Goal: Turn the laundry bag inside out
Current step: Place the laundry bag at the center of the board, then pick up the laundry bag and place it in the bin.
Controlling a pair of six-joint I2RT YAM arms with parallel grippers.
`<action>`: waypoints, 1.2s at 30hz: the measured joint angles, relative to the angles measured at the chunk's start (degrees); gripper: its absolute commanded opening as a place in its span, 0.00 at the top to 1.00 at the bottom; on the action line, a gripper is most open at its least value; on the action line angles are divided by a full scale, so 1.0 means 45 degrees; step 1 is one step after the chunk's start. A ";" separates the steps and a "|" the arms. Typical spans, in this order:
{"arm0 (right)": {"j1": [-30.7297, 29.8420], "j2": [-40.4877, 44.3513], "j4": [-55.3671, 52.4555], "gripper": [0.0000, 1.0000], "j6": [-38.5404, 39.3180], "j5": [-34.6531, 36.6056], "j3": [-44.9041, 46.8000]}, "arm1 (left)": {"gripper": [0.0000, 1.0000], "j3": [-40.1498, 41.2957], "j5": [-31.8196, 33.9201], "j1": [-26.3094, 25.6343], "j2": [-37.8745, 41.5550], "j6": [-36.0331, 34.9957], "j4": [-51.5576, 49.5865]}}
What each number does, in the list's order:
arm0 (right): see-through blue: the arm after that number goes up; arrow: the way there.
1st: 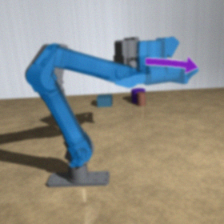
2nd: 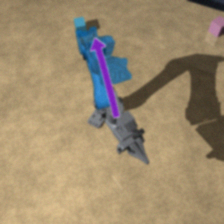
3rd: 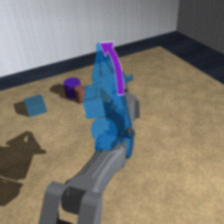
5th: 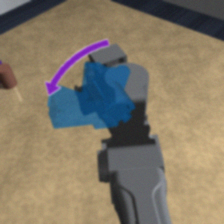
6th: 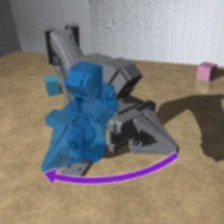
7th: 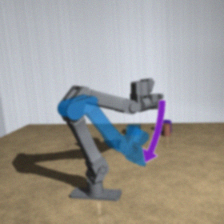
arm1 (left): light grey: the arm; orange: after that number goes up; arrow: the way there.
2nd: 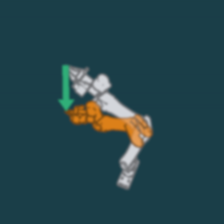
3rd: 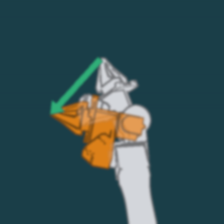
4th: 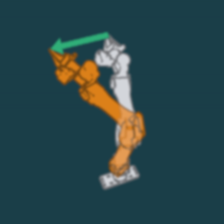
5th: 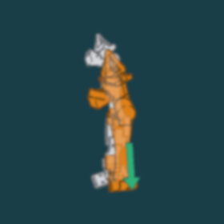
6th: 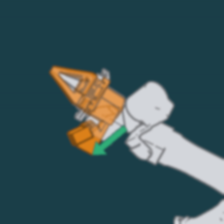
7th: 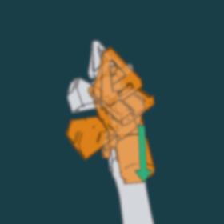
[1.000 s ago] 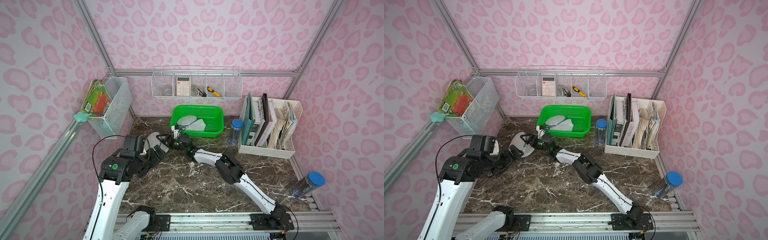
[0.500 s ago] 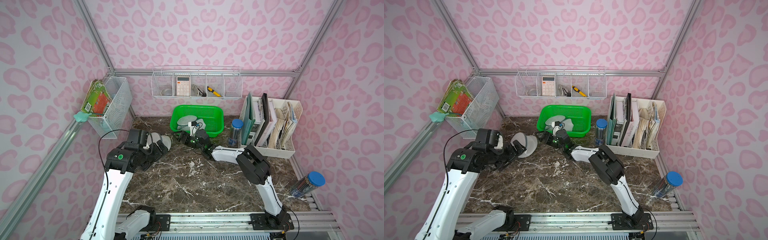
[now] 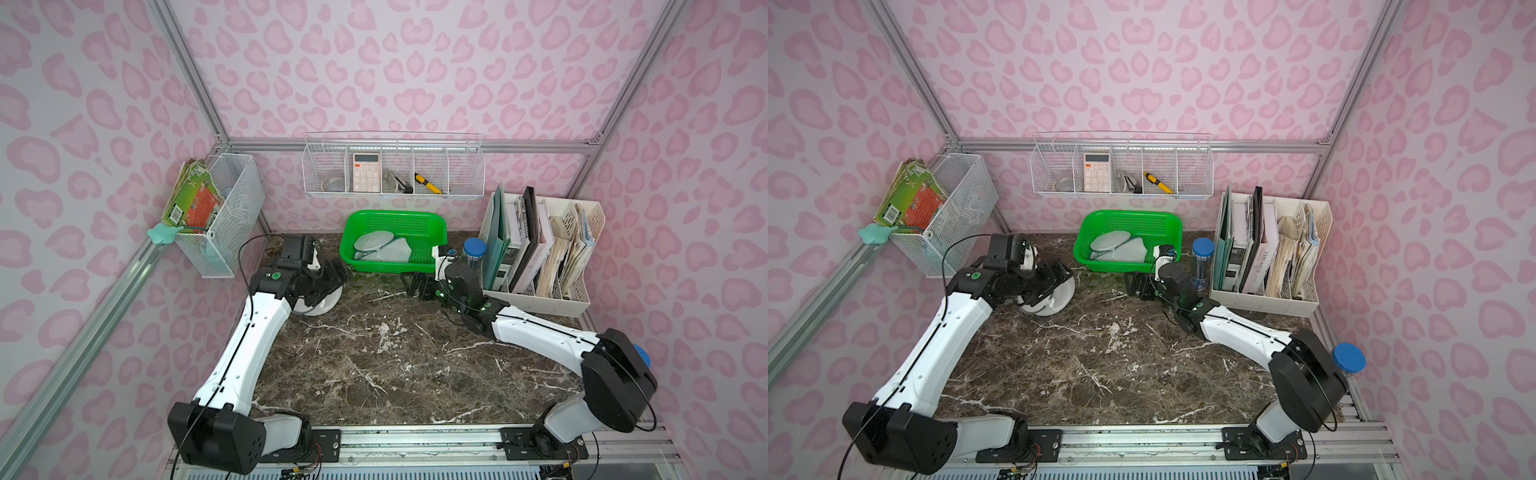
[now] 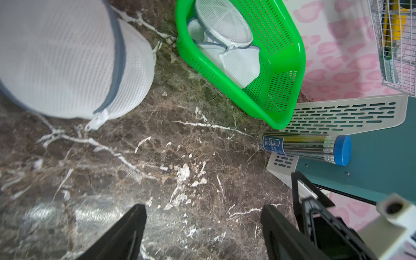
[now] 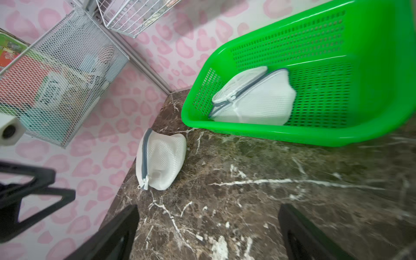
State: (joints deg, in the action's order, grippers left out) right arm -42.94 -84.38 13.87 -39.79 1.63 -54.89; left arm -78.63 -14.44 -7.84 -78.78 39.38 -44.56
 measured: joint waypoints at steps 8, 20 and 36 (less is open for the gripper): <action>0.0248 0.3283 -0.2307 0.00 0.1137 0.1438 0.1243 | 0.36 -0.4177 -0.0733 0.0000 -0.5357 -0.1967 0.0850; 0.0792 0.5780 -0.4760 0.00 0.0971 0.2239 0.1685 | 0.36 -1.1589 -0.0918 0.0000 -1.2094 -0.4401 -0.0384; 0.2030 0.6212 -0.6441 0.00 0.0573 0.2229 0.1355 | 0.31 -1.3444 0.0126 -0.0364 -1.5174 -0.6756 0.0117</action>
State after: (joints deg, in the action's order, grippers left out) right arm -33.80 -56.42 -15.11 -37.21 11.66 -48.80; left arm -139.13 -13.87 -9.47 -147.06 8.97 -44.03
